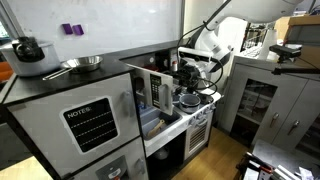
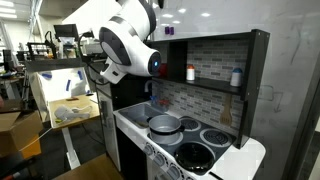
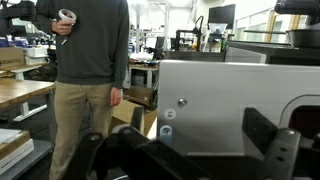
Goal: Open the left door of the top cabinet.
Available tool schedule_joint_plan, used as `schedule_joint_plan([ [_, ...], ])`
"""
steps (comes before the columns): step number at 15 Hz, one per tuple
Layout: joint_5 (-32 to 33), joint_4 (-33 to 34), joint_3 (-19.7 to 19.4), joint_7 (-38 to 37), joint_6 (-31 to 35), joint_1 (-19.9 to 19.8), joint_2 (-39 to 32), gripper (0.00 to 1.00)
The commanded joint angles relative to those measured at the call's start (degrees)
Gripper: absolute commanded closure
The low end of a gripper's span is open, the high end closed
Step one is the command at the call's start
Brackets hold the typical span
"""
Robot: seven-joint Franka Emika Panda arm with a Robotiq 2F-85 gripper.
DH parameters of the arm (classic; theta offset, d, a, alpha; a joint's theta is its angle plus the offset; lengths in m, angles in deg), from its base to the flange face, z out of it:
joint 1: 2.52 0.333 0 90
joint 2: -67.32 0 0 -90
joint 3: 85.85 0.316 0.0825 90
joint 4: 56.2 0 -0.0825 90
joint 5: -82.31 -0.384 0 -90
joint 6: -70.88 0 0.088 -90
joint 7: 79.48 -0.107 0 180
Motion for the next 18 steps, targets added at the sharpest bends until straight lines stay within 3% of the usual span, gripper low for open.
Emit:
schedule_joint_plan([
  [1,1.2,0.4,0.8,-0.3,1.9,0.1,1.2,0.0],
  [11,1.4,1.5,1.8,-0.4,2.9,0.6,0.9,0.0],
  [18,2.5,-0.2,0.7,-0.5,7.1,-0.2,1.9,0.0],
])
